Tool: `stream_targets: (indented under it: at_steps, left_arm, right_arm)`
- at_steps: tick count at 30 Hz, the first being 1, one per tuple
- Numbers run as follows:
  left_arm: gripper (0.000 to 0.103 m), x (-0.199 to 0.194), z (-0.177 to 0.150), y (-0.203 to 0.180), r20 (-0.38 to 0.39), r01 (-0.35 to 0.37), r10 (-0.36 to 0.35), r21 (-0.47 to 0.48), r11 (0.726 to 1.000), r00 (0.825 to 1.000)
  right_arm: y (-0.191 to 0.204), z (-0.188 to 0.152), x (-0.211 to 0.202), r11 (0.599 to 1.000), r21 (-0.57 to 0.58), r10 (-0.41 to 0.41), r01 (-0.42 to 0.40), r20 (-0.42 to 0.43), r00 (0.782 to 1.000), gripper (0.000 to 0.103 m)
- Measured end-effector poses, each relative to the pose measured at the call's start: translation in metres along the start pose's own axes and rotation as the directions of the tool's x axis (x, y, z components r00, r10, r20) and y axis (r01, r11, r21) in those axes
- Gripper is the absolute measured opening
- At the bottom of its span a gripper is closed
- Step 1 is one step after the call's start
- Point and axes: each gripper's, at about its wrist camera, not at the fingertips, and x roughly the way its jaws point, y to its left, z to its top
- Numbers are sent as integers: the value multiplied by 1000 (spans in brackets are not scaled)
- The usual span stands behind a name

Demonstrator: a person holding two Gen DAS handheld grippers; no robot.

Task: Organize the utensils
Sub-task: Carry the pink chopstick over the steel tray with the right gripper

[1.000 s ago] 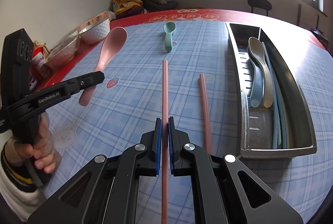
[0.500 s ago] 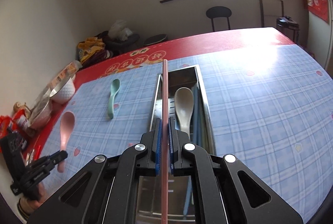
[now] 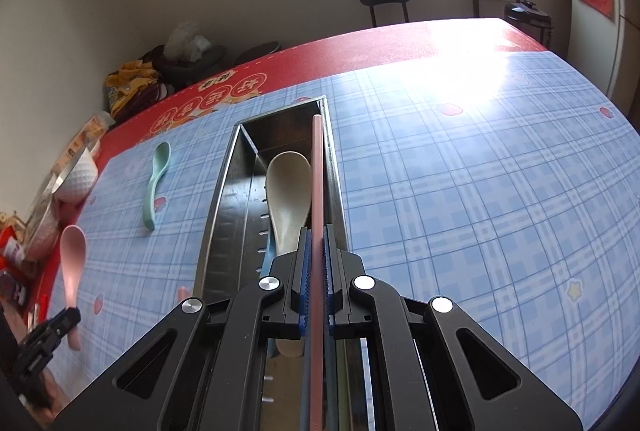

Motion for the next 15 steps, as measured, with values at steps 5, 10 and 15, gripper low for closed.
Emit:
stream_targets:
  at_steps: [5,10,15]
  left_arm:
    - [7,0,-1,-1,-1,-1,1,0,1000,1000]
    - [7,1,-1,0,-5,-5,5,-5,1000,1000]
    - [7,4,0,-1,-15,-18,18,1,1000,1000]
  right_arm:
    - [2,-2,0,1000,-13,-9,9,-3,1000,6]
    - [1,-2,-4,1000,-5,16,-16,16,1000,8]
    - [-5,-7,-16,999,-12,53,-52,82,995,8]
